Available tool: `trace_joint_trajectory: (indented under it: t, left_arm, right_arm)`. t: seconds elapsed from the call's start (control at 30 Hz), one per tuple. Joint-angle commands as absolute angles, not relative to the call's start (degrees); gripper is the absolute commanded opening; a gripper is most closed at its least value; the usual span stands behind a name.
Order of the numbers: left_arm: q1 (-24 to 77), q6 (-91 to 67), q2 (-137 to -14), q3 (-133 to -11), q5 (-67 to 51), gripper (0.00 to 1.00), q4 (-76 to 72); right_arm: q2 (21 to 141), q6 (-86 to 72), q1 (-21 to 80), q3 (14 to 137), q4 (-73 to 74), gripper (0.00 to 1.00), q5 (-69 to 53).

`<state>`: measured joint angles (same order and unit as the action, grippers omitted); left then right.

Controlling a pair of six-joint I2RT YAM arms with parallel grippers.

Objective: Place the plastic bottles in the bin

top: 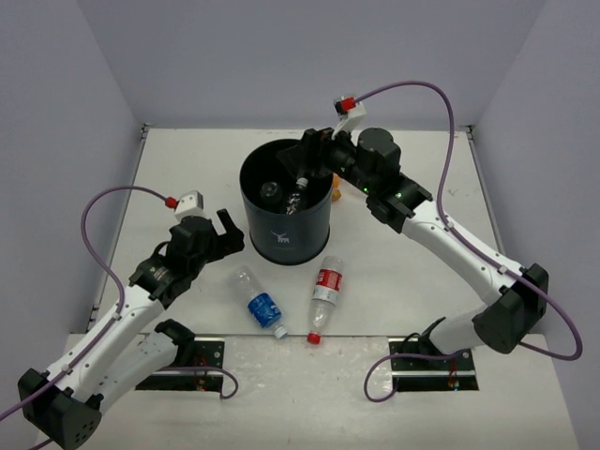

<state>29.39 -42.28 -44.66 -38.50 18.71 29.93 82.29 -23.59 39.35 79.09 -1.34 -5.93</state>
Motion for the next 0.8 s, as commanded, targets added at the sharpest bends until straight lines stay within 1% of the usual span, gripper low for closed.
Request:
trace_joint_trajectory:
  t: [0.0,0.07,0.2,0.3,0.4,0.43,0.57,0.67,0.77]
  left_arm:
    - [29.4,-41.0,-43.7,-37.8,17.2,1.00,27.6]
    - [29.4,-41.1,-43.4,-37.6,16.6,1.00,27.5]
    - [29.5,-42.2,-42.4,-36.7,15.3,1.00,27.5]
    - [29.5,-43.3,-42.4,-36.0,14.2,1.00,27.9]
    - [29.5,-44.3,-42.8,-34.9,11.8,1.00,27.9]
    - [29.5,-44.6,-42.9,-34.4,11.0,1.00,27.7]
    - [29.5,-46.4,-44.5,-30.4,5.5,1.00,26.7]
    - [29.5,-46.8,-45.9,-28.1,1.6,1.00,25.6]
    - [29.5,-47.9,-46.5,-25.4,0.6,1.00,25.8]
  right_arm:
    - [78.1,-23.3,39.7,78.7,-3.9,0.99,-4.0]
    - [77.0,-22.7,39.6,78.5,-2.9,0.99,-1.7]
    - [70.4,-25.3,38.5,75.8,-0.2,0.99,9.7]
    - [65.2,-29.2,35.7,69.8,1.6,0.99,15.0]
    - [56.4,-33.6,31.2,63.2,4.9,0.99,18.9]
    - [54.2,-34.6,30.1,59.0,5.2,0.99,20.2]
    - [46.1,-40.3,27.6,46.0,5.3,0.99,33.8]
    - [41.4,-43.1,26.7,40.4,6.0,0.99,37.5]
    - [38.5,-43.5,26.2,36.9,6.4,0.99,38.5]
